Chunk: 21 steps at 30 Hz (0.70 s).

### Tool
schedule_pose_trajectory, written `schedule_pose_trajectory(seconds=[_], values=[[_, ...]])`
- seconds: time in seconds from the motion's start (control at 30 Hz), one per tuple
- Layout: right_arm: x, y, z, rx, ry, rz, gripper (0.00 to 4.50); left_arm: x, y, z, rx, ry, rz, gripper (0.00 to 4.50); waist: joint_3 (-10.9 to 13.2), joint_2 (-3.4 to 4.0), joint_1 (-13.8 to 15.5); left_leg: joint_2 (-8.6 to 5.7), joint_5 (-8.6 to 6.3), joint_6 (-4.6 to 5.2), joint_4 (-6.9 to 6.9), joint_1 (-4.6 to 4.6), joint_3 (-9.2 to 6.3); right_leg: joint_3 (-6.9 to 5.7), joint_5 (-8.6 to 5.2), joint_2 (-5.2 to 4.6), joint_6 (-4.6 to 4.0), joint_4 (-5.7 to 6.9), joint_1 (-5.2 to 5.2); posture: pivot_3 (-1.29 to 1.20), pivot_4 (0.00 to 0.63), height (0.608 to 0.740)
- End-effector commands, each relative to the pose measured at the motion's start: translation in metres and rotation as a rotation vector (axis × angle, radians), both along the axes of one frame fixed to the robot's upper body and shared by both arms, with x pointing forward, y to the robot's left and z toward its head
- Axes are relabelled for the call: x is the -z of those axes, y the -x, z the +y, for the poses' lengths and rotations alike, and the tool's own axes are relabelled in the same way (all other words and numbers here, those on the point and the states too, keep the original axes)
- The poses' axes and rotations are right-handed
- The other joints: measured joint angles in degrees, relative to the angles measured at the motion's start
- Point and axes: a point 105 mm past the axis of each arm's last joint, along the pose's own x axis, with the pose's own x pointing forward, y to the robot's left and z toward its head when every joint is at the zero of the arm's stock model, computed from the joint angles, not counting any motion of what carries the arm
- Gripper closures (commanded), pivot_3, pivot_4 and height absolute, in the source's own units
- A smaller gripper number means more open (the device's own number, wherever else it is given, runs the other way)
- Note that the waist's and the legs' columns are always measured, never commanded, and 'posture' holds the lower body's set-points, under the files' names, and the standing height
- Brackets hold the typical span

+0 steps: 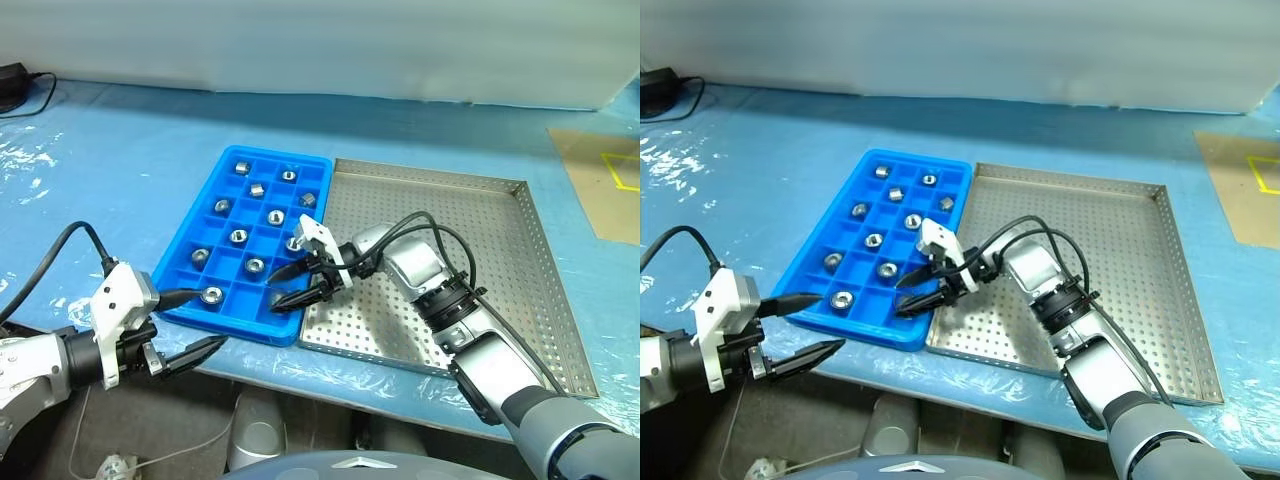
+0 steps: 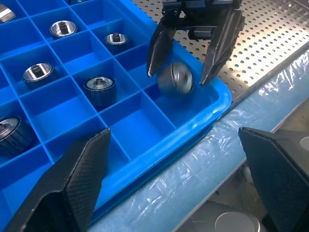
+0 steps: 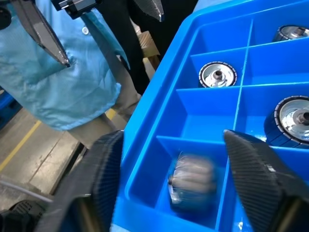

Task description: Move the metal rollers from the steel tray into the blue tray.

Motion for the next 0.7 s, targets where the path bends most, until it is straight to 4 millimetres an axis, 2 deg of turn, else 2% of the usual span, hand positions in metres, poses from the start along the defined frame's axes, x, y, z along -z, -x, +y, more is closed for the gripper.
schedule_pose_trajectory(seconds=[0.03,0.13,0.27,0.4,0.53,0.63,0.7], values=[[-0.005,-0.007,-0.003,0.049,-0.011,-0.044,1.09,-0.001,-0.001,-0.004,0.032,0.002,0.001,0.00,0.00,0.00,-0.03,0.00,0.00,0.00,0.00,0.02,0.00,0.01,0.00,0.00,0.00,0.02,0.01,0.43,0.150,0.740],[-0.016,-0.014,-0.011,0.061,-0.037,-0.123,1.09,-0.002,-0.006,-0.008,0.062,0.024,-0.007,0.00,0.00,0.00,0.03,-0.01,0.01,-0.02,0.02,0.04,0.00,0.01,-0.01,-0.01,0.01,0.06,0.02,0.40,0.150,0.740],[-0.048,-0.018,-0.026,0.092,-0.131,-0.135,1.09,0.000,-0.020,-0.020,0.114,0.055,-0.019,0.00,0.00,0.01,-0.29,-0.04,0.03,-0.04,0.09,0.02,0.00,0.03,0.00,-0.03,0.01,0.14,0.03,0.31,0.150,0.740],[-0.066,-0.028,-0.048,0.213,-0.180,-0.189,1.09,0.002,-0.054,-0.030,0.129,0.094,-0.062,0.00,-0.04,0.08,-1.58,-0.05,0.13,-0.22,0.09,0.09,0.01,0.08,0.01,0.01,0.01,0.26,0.00,0.21,0.150,0.740],[-0.083,-0.045,-0.071,0.428,-0.259,-0.213,1.09,0.005,-0.087,-0.043,0.177,0.094,-0.106,0.00,-0.10,0.01,-4.24,-0.06,0.27,-0.44,0.20,0.04,0.01,0.11,0.06,0.03,-0.01,0.36,-0.02,0.11,0.150,0.740],[-0.081,-0.055,-0.093,0.598,-0.250,-0.275,1.09,0.007,-0.105,-0.051,0.235,0.099,-0.105,0.00,-0.10,0.00,-5.96,-0.11,0.27,-0.43,0.22,0.05,0.01,0.14,0.07,0.02,0.01,0.34,0.00,0.05,0.150,0.740],[-0.069,-0.064,-0.108,0.727,-0.208,-0.326,1.09,0.011,-0.122,-0.053,0.235,0.089,-0.113,0.00,-0.11,-0.01,-6.92,-0.14,0.27,-0.43,0.20,0.05,0.02,0.16,0.08,0.02,0.02,0.33,0.02,-0.01,0.150,0.740]])
